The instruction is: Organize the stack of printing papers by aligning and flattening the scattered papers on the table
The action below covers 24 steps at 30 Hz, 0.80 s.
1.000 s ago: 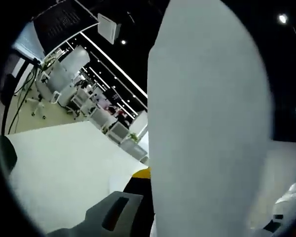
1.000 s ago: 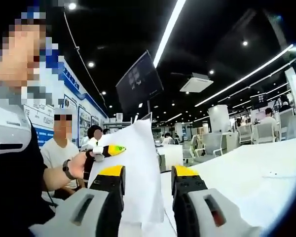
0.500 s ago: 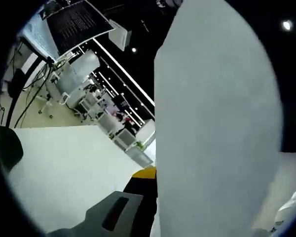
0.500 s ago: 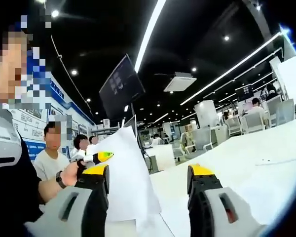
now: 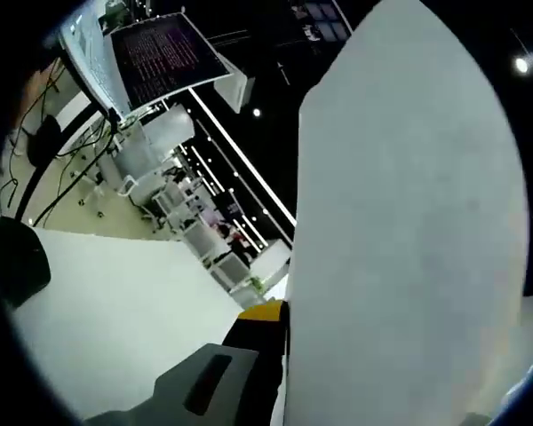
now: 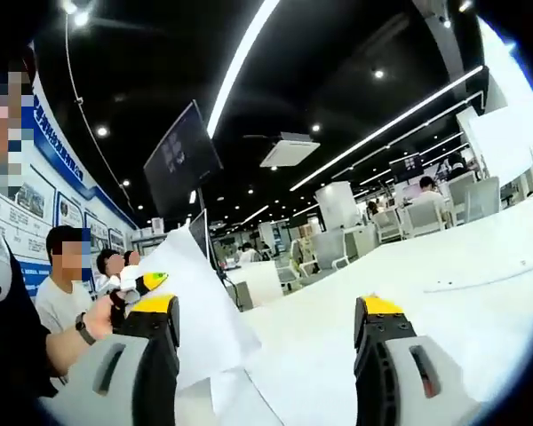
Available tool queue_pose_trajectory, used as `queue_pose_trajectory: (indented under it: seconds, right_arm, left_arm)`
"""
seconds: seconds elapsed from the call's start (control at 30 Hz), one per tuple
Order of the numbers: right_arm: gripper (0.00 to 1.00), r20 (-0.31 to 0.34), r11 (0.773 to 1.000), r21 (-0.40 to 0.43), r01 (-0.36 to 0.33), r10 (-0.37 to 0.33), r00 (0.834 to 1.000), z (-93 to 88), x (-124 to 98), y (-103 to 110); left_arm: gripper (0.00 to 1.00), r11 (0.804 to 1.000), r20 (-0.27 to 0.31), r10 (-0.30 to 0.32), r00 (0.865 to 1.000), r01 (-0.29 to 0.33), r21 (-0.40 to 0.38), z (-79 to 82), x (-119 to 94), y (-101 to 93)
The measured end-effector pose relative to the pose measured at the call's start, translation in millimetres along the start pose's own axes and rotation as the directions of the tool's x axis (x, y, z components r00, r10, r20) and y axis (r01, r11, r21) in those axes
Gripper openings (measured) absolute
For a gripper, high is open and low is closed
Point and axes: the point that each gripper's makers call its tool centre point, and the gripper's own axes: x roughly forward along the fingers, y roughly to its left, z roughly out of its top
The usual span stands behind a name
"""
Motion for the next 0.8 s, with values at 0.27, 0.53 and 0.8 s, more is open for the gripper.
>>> queue_pose_trajectory:
  seconds: [0.27,0.53,0.8]
  right_arm:
    - [0.76,-0.024,0.996,0.008,0.091,-0.091,0.996,-5.2,-3,-21]
    - [0.83,-0.044,0.989,0.016,0.149,-0.149,0.988,-11.5,-4,-33]
    - [0.83,-0.052,0.985,0.020,0.169,-0.167,0.985,-13.4,-7,-39]
  left_arm:
    - [0.06,0.999,0.009,0.053,0.999,-0.053,-0.006,-7.5,-3,21.5]
    - [0.06,0.977,-0.021,0.144,0.989,-0.139,0.162,-15.2,-10,58.3]
    - [0.06,0.978,-0.018,0.165,0.986,-0.161,0.136,-17.6,-13,81.0]
